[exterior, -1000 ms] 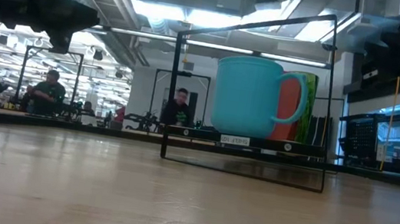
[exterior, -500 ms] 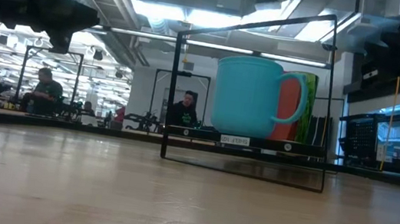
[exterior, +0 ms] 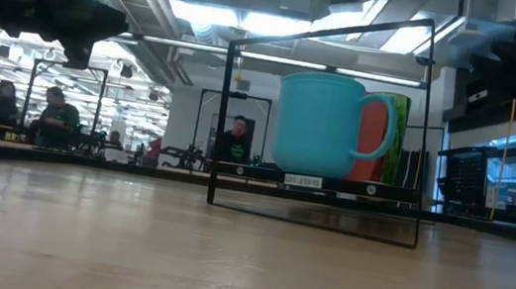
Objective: Stack small to large cups/mugs on shelf
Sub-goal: Return to Home Position
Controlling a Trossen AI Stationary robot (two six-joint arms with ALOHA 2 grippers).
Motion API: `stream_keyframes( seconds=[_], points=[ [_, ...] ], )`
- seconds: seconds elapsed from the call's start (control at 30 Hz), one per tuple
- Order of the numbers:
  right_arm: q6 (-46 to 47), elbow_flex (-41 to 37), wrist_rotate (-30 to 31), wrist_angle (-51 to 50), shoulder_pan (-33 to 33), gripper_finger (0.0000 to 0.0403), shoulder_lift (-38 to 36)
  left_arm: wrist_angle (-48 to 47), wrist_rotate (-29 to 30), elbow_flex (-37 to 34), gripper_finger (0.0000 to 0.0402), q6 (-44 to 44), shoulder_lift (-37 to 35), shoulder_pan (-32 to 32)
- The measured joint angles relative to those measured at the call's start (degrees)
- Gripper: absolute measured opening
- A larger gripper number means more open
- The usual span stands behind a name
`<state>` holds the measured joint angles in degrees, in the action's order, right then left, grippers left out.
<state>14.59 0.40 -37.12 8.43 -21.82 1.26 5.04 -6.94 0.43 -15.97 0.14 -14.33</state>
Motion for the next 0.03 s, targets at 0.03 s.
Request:
stream_keyframes(
  seconds=[0.03],
  points=[
    [0.2, 0.0, 0.0, 0.0, 0.0, 0.0118, 0.0, 0.0, 0.0, 0.0, 0.0069, 0.0, 0.0, 0.0]
  ],
)
